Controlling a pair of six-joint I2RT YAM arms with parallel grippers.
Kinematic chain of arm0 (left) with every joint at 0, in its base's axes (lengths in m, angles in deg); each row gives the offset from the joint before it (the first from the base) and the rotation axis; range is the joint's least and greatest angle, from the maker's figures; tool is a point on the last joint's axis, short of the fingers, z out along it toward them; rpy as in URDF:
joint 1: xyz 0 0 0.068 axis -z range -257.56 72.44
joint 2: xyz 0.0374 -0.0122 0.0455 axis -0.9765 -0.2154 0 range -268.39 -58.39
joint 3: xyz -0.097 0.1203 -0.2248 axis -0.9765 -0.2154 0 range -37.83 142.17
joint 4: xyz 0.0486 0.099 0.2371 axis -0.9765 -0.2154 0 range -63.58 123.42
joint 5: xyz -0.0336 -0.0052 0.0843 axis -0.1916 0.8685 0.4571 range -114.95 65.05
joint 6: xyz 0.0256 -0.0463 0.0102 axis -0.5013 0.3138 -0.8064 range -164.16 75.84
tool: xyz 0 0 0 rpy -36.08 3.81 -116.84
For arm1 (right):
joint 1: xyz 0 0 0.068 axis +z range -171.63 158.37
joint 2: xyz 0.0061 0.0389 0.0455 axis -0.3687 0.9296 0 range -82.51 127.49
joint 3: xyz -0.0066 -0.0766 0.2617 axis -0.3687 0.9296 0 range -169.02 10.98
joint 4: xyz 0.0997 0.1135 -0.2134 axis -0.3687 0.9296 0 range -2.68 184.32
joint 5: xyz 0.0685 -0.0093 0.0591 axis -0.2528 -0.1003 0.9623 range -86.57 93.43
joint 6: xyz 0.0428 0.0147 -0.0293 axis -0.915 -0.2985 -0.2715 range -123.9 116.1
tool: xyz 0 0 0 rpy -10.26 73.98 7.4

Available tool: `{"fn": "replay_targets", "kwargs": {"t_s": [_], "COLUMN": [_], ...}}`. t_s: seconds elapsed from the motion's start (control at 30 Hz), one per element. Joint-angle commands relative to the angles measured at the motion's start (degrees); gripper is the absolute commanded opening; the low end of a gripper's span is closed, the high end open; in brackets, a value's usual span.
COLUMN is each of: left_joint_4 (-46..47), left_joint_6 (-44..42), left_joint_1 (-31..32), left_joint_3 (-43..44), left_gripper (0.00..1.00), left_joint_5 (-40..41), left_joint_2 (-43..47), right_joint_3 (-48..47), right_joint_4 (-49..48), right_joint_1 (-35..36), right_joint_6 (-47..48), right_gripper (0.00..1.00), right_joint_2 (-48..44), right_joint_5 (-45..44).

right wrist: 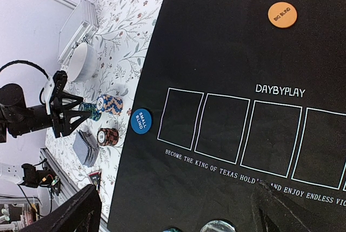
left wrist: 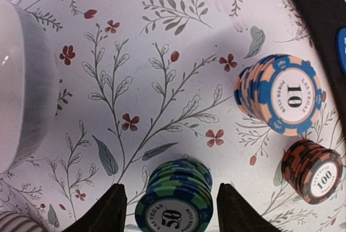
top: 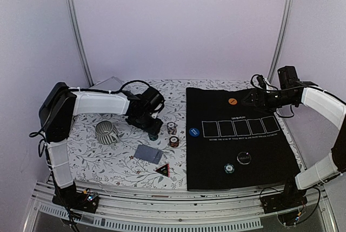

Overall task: Distribute texas hold em gaming equipment
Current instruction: Pick up the pile of poker chips from the pile of poker chips.

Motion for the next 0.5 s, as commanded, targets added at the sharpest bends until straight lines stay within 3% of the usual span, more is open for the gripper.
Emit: {"fn": "replay_targets", "kwargs": {"t_s": [0.0,0.47], "left_joint_4": [-0.31,-0.25], "left_joint_6": [-0.68,-0.59], "left_joint_1": [-0.72,-0.93], "left_joint_3": [0.5,0.29], "left_gripper": [0.59,0.61], "left_joint_5": [-0.26,0.0], "left_joint_2": [1.79,0.1], "right_joint_3": [-0.97,-1.1], "right_joint_4": [-0.01,-0.05], "right_joint_1": [0.15,0.15], "right_joint_6": [0.62,0.62], "right_gripper": [0.99,0.99], "right_joint_2": [0.36,0.32], "right_joint_5": [0.57,0.6]}}
